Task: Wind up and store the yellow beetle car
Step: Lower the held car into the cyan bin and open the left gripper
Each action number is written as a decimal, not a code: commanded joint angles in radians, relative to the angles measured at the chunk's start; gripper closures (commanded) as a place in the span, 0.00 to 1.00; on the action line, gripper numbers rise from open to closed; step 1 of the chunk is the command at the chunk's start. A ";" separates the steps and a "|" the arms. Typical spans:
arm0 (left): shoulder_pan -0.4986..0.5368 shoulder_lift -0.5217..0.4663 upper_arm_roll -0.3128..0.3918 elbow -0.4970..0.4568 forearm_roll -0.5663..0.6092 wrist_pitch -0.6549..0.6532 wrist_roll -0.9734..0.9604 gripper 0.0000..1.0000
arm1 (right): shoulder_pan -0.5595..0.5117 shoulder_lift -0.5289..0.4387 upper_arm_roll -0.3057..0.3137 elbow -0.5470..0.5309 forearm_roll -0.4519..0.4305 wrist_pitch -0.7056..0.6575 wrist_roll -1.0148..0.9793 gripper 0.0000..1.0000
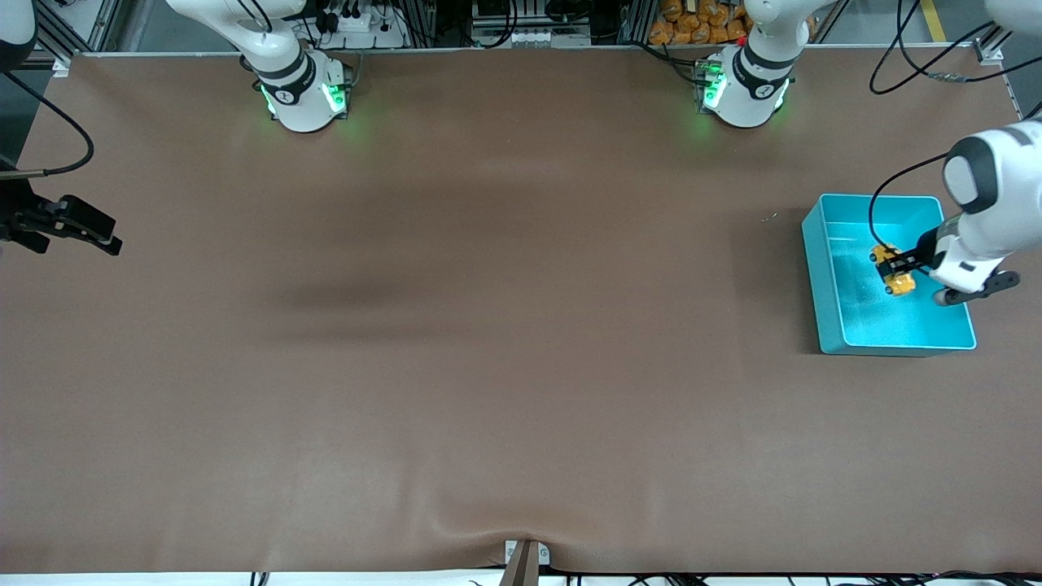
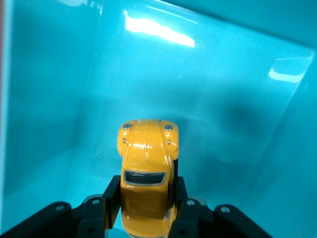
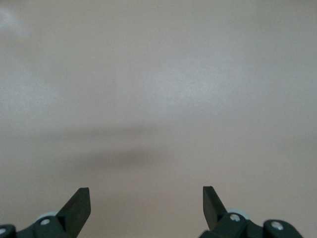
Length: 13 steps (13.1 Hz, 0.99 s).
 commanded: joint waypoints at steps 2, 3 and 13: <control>0.004 0.039 -0.004 0.006 0.058 0.023 0.005 1.00 | 0.020 -0.023 -0.017 -0.027 -0.002 0.003 -0.048 0.00; 0.002 0.051 -0.004 0.008 0.078 0.030 0.005 1.00 | 0.020 -0.023 -0.017 -0.028 -0.002 0.003 -0.051 0.00; 0.002 0.128 -0.004 0.032 0.089 0.070 -0.018 0.51 | -0.003 -0.023 0.040 -0.038 0.001 0.001 -0.050 0.00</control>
